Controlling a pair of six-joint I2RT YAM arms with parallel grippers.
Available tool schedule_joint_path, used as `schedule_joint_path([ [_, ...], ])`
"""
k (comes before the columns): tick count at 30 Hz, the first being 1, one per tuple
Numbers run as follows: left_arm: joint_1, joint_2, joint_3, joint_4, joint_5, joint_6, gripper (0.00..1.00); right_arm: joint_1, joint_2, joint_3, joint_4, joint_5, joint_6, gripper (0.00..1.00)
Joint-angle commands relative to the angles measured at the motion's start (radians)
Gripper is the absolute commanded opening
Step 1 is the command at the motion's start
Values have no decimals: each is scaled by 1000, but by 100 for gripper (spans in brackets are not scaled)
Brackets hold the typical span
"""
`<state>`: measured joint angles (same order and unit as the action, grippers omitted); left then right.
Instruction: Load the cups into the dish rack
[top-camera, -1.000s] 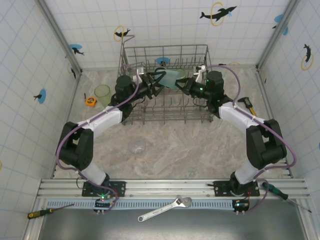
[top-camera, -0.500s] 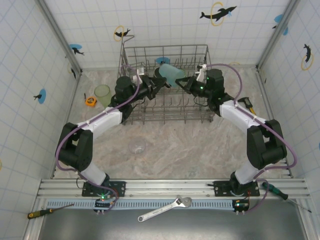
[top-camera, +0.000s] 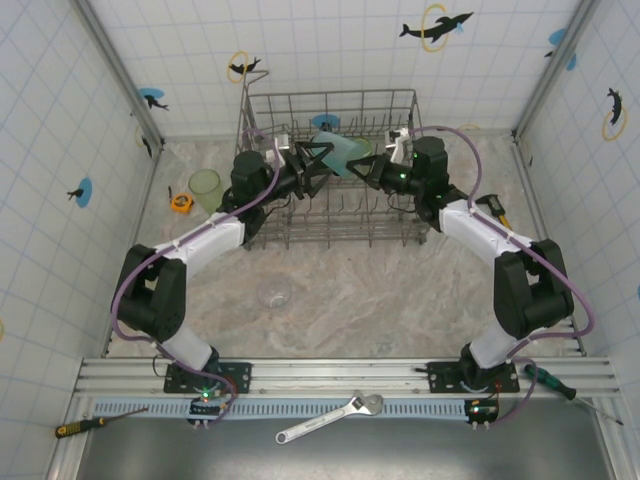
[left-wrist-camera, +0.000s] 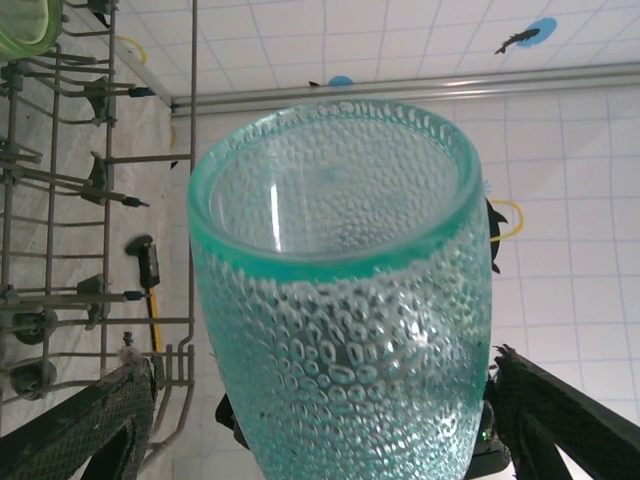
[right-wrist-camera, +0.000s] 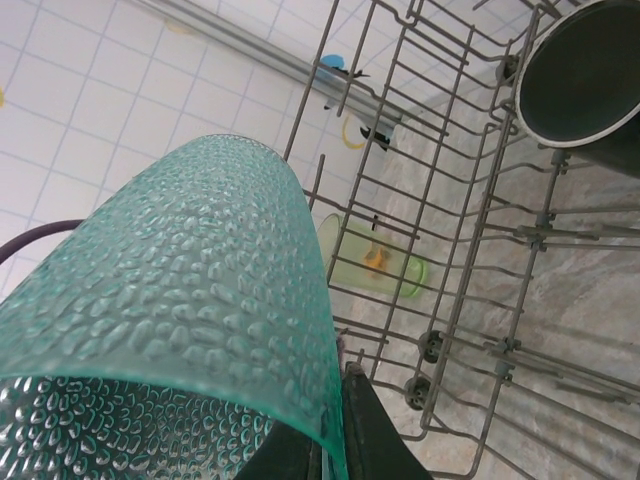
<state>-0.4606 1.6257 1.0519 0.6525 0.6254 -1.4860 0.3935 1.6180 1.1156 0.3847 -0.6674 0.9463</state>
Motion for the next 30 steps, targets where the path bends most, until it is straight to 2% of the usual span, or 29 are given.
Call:
schedule_joint_path([
  [1, 13, 20, 41, 19, 12, -2, 90, 0, -46, -22, 48, -49, -14, 0],
  [9, 26, 39, 68, 21, 13, -7, 88, -2, -62, -59, 56, -95, -24, 0],
  [14, 26, 40, 65, 40, 14, -13, 75, -7, -59, -62, 48, -104, -28, 0],
  [17, 26, 39, 62, 59, 25, -9, 62, -7, -48, -43, 48, -116, -27, 0],
  [21, 25, 39, 68, 53, 35, 5, 40, -7, -40, -29, 44, -131, -32, 0],
  [24, 26, 42, 85, 32, 33, 26, 15, -8, -42, -31, 35, -131, -41, 0],
  [26, 25, 46, 96, 32, 32, 32, 3, -9, -46, -29, 25, -130, -46, 0],
  [28, 26, 52, 107, 38, 36, 34, 0, -12, -48, -25, 18, -127, -51, 0],
  [30, 26, 59, 123, 40, 36, 35, 0, -17, -53, -26, 14, -124, -54, 9],
])
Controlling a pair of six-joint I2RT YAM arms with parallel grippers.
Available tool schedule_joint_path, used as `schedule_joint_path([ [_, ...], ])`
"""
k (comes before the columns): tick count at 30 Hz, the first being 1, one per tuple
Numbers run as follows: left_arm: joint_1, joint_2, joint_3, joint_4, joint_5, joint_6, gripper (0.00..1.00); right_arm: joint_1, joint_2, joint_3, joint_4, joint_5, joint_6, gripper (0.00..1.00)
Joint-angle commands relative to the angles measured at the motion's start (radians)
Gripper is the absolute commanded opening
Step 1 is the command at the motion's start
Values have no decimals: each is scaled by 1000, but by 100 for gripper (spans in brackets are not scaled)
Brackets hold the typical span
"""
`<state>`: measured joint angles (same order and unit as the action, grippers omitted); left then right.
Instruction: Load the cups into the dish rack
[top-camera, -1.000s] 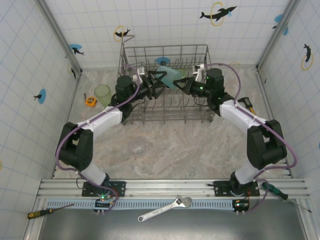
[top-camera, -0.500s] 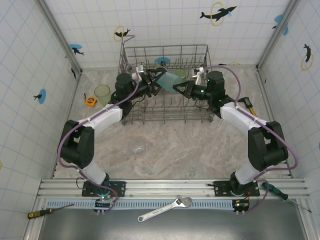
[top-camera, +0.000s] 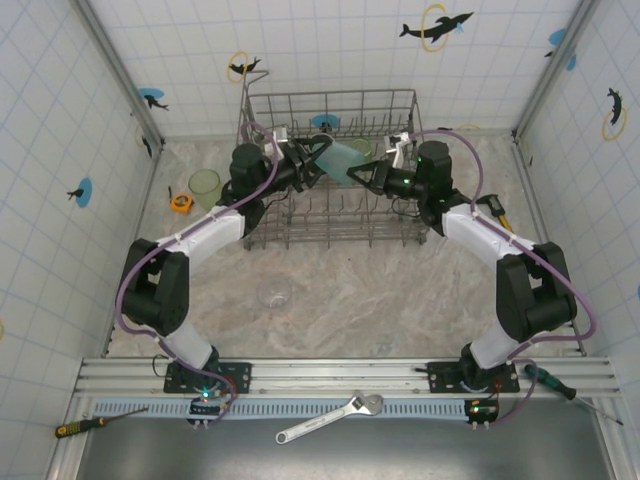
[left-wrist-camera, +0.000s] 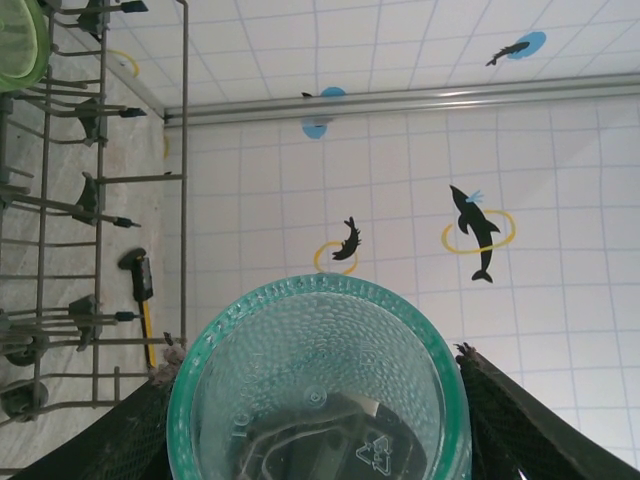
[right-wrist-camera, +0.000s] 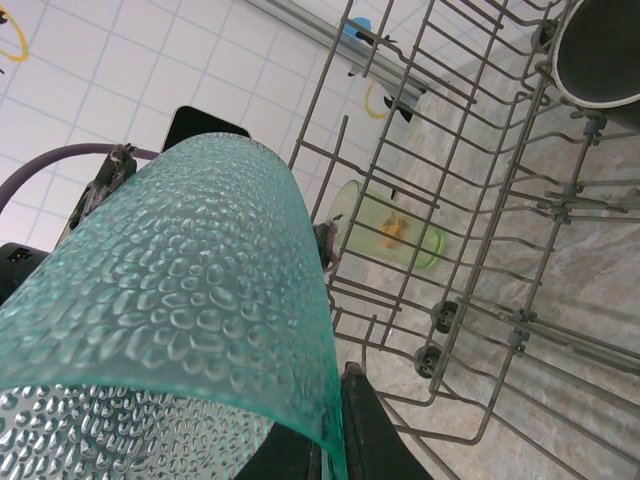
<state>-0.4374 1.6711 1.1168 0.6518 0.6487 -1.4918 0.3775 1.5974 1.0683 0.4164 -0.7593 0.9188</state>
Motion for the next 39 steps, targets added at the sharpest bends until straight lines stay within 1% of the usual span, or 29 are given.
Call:
schedule_joint_path([
  [1, 3, 17, 64, 43, 12, 42, 0, -4, -34, 22, -20, -31, -27, 13],
  [2, 2, 20, 72, 45, 9, 43, 0, -7, -38, 19, -20, -31, -27, 19],
  [3, 2, 23, 81, 45, 6, 44, 0, -11, -43, 17, -23, -30, -27, 30],
  [7, 2, 44, 144, 20, -5, 73, 0, -30, -70, 8, -52, -13, -43, 49],
  [10, 2, 64, 215, -47, -37, 158, 0, -49, -105, 1, -106, 24, -73, 60],
  [13, 3, 91, 301, -138, -74, 261, 0, -74, -152, -11, -183, 106, -110, 63],
  [15, 2, 115, 360, -194, -107, 334, 0, -94, -186, -14, -246, 159, -146, 69],
  [20, -6, 173, 464, -279, -184, 478, 0, -120, -293, -38, -401, 326, -253, 73],
  [23, -11, 224, 500, -236, -187, 504, 0, -130, -352, -61, -484, 450, -303, 79],
  [25, -18, 273, 552, -234, -184, 529, 0, -138, -382, -69, -535, 516, -333, 84],
  [26, -25, 305, 589, -243, -186, 550, 0, -140, -396, -70, -562, 548, -350, 88],
  [27, -32, 338, 633, -262, -190, 578, 0, -141, -408, -71, -588, 581, -368, 98],
  [28, -40, 366, 679, -286, -196, 607, 0, -145, -416, -73, -611, 608, -384, 100],
  [32, -83, 507, 887, -404, -225, 768, 0, -163, -447, -78, -694, 714, -426, 100],
  [34, -100, 562, 958, -436, -239, 842, 0, -180, -462, -91, -711, 739, -433, 100],
  [36, -109, 595, 983, -444, -281, 908, 0, -199, -481, -111, -714, 745, -438, 100],
  [39, -119, 632, 988, -407, -323, 992, 0, -211, -511, -153, -696, 757, -443, 100],
])
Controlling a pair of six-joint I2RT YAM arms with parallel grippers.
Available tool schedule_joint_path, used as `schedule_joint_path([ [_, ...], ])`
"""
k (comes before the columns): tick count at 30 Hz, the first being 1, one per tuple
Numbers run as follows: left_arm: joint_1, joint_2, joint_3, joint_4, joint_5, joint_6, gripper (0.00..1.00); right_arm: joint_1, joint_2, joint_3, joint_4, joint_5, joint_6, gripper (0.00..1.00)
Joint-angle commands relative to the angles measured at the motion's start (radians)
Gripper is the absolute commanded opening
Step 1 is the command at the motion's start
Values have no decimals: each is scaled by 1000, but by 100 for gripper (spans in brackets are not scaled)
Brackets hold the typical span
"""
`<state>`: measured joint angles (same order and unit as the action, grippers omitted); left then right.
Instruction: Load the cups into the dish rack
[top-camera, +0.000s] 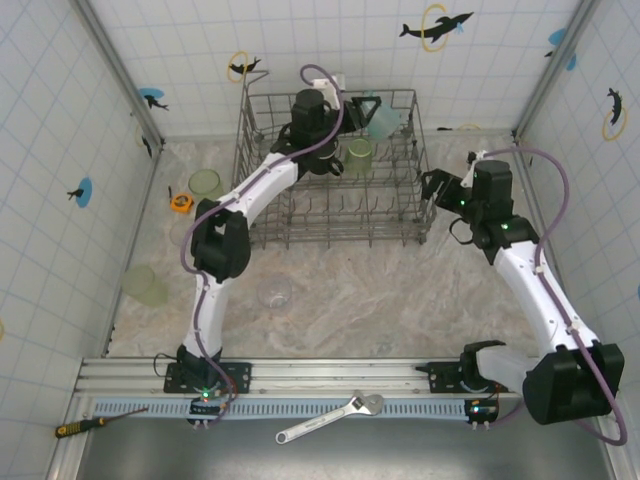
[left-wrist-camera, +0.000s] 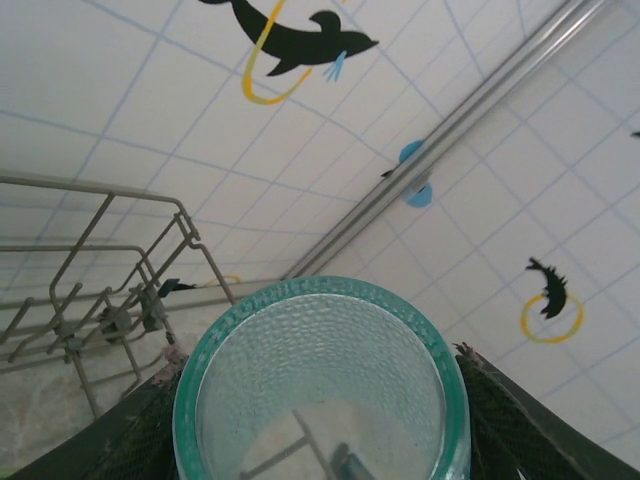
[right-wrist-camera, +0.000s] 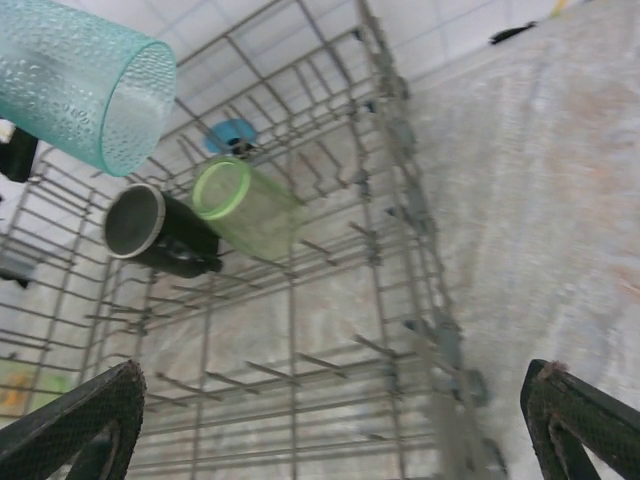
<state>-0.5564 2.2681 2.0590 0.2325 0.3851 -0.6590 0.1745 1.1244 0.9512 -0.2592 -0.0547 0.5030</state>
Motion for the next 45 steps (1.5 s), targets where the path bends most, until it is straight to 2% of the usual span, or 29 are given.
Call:
schedule_joint_path([
  [1, -3, 48, 52, 27, -66, 179, 0, -9, -45, -51, -12, 53, -29, 100],
  [7, -47, 169, 126, 71, -135, 320, 0, -23, -51, -71, -17, 43, -52, 100],
  [12, -71, 214, 127, 102, -193, 381, 0, -25, -62, -108, 18, -18, -50, 100],
  [21, -73, 249, 127, 180, -191, 345, 0, -26, -91, -137, 7, -8, -70, 100],
  [28, -74, 289, 129, 205, -272, 381, 0, -27, -102, -128, 7, -10, -78, 100],
  [34, -74, 326, 156, 240, -265, 365, 0, -28, -114, -118, -4, -7, -88, 100],
  [43, -79, 360, 155, 221, -288, 381, 0, -30, -117, -115, -12, -10, -91, 100],
  [45, -86, 355, 136, 220, -315, 429, 10, -30, -115, -115, -11, -11, -90, 100],
])
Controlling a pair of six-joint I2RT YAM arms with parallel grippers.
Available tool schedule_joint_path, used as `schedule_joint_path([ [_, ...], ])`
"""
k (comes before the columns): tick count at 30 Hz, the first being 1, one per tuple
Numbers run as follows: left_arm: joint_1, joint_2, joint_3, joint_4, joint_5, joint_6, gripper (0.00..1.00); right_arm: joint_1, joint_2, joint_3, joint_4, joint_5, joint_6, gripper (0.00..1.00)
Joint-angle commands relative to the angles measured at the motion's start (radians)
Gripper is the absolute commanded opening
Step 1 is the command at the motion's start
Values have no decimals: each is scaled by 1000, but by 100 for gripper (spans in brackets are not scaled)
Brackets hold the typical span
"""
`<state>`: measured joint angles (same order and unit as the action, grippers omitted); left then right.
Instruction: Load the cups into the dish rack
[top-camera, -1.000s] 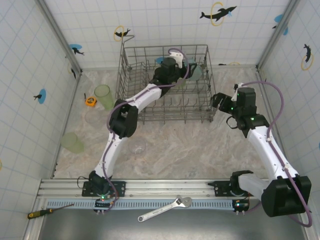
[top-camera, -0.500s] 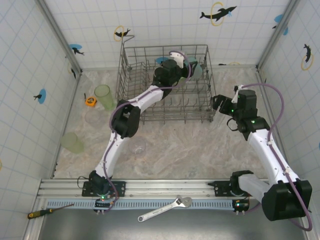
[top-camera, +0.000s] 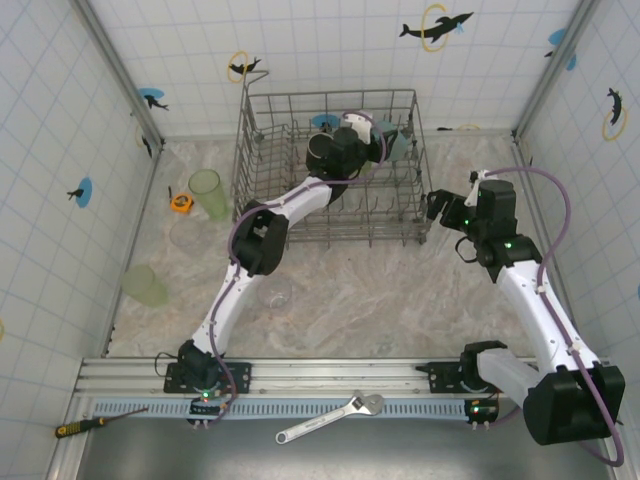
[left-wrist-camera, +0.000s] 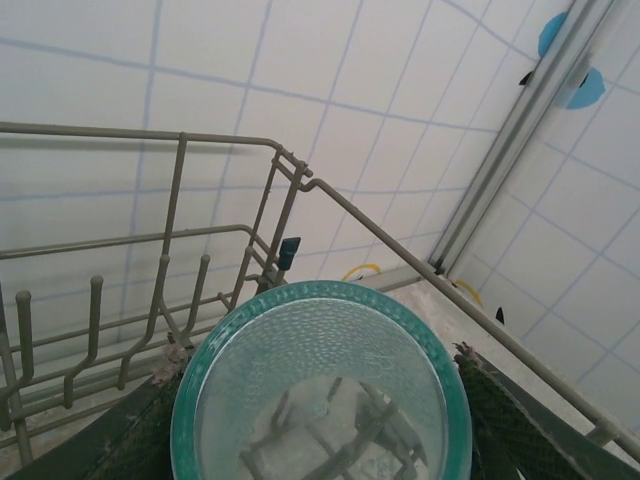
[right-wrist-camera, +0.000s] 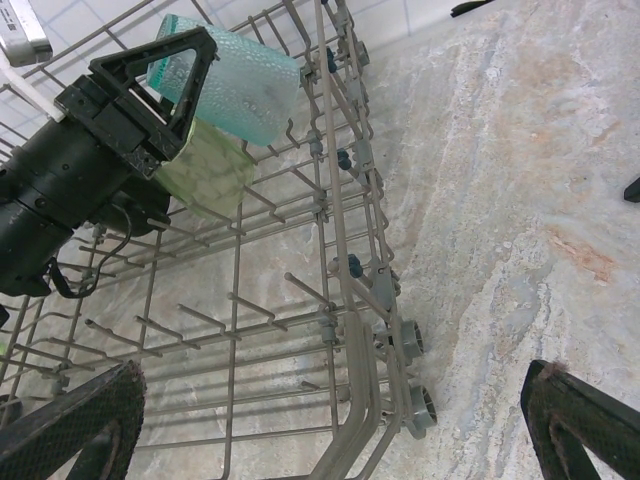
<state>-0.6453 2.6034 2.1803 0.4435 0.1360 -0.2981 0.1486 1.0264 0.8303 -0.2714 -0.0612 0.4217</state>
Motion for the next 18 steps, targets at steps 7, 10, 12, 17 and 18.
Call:
schedule_joint_path([
  [7, -34, 14, -17, 10, -206, 202, 12, -4, -16, 4, 7, -9, -4, 100],
  [10, -41, 1, -26, 0, -243, 219, 6, -6, -19, 0, 2, -8, -7, 100],
  [12, -41, -16, -50, 10, -256, 217, 2, -7, -24, -4, 2, -6, -9, 100],
  [17, -40, -52, -75, 16, -273, 211, 0, -13, -26, -10, 1, -9, -13, 100],
  [18, -40, -55, -74, 18, -270, 208, 0, -15, -26, -11, 2, -11, -14, 100],
])
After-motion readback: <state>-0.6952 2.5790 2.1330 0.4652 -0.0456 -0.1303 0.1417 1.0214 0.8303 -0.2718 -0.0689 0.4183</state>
